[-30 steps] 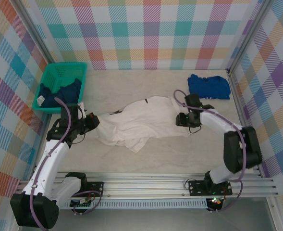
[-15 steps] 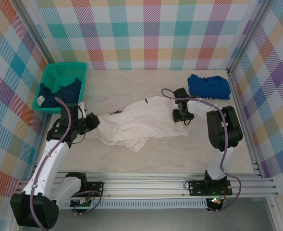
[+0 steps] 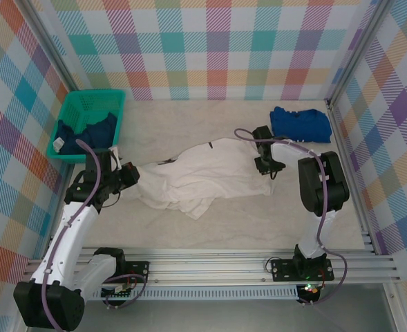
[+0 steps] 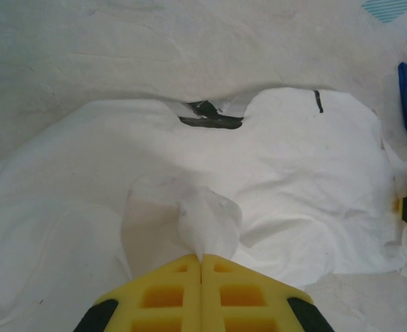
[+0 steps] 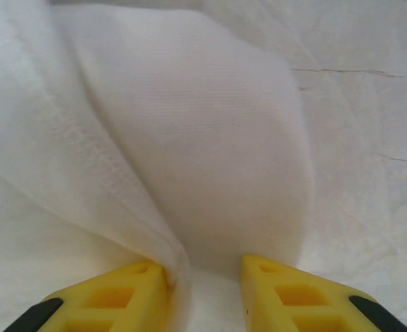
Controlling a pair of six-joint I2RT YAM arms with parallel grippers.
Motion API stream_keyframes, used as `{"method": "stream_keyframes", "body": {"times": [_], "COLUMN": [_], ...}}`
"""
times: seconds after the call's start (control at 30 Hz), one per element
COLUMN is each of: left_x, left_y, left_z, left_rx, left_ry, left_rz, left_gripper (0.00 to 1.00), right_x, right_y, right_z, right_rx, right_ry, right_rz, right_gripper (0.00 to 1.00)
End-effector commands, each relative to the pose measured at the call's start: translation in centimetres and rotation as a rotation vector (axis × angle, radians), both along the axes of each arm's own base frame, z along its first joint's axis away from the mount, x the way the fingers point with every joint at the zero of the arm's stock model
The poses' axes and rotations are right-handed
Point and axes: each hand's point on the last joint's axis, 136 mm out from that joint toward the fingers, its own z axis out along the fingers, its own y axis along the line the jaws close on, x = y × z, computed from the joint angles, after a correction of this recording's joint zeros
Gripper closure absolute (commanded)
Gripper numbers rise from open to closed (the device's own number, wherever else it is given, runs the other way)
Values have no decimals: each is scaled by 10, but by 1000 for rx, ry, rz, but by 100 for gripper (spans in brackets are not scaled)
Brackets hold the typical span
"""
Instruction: Fold the inside-out t-shirt
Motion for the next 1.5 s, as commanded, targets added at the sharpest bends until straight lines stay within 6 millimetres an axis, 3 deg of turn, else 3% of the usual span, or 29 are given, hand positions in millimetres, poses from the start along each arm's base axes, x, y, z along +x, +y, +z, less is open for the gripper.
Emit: {"method": "stream_keyframes", "body": {"times": [0.0,0.27,0.43,0.53,0.67,0.87,1.17,1.27,1.47], "left_x": [0,1,1,1,1,4,4,6,15], "left_y": [5,5,5,9,21,48,90,96,90], "left_z": [12,11,10,15,29,67,118,122,104], "left_rx": [23,29,33,48,77,114,200,204,173], "left_ry": [-27,-25,-20,-28,-68,-169,-277,-291,-255], "left_rz": [5,2,-2,15,60,159,314,338,311], "left_gripper": [100,100,100,100,100,100,100,100,100], "right_x": [4,-7,-11,-15,-23,-46,-76,-78,-69], "right_y": [-9,-15,5,21,41,60,72,74,88], "right_z": [15,20,30,49,88,146,188,185,133], "right_rx": [-49,39,301,470,692,935,1160,1206,1244], "right_ry": [-16,-8,-15,-38,-87,-137,-159,-144,-30], "right_rz": [-4,-62,-88,-86,-69,-16,69,67,-2], "right_gripper": [70,84,95,100,100,100,100,100,100]}}
